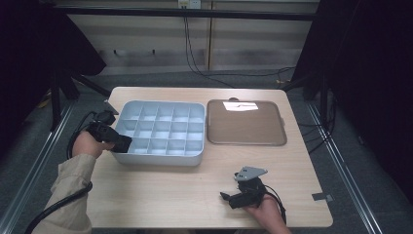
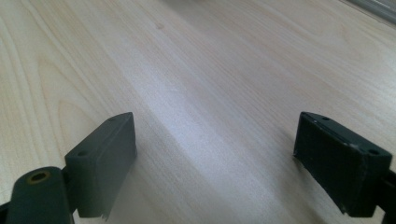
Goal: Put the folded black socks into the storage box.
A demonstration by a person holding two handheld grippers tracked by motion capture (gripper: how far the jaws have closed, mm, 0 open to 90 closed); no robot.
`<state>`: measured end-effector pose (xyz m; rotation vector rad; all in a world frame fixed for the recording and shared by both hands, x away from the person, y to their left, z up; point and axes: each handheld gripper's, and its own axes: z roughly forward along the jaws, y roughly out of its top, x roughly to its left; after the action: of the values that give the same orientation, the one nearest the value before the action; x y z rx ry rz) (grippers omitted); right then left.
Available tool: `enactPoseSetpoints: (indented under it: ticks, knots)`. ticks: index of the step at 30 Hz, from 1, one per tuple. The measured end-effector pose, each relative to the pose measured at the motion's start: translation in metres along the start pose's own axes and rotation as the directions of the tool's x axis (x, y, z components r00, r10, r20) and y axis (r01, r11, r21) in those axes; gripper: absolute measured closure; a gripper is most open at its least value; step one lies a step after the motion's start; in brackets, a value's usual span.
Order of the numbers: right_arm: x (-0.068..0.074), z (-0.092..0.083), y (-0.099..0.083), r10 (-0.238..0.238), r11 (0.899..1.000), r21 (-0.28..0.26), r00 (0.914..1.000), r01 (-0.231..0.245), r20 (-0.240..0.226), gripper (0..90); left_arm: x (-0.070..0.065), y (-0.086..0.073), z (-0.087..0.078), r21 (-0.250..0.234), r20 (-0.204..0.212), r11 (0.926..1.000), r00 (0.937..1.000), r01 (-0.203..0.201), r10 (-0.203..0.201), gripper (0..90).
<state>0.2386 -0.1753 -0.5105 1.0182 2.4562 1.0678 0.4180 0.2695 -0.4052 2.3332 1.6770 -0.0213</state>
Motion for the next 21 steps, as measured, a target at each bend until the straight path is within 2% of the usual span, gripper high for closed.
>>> enactPoseSetpoints:
  ticks: [10,21]
  knots:
    - [0.0,0.0,0.0,0.0,1.0,0.0,1.0,0.0,0.0,12.7,-0.0032,0.0014,-0.0068,-0.026,0.017,0.9995,0.9997,-0.016,0.016,58.7]
    - [0.0,0.0,0.0,0.0,1.0,0.0,1.0,0.0,0.0,12.7,-0.0039,0.0023,-0.0099,-0.034,0.04,0.9994,0.9992,-0.004,0.006,46.6]
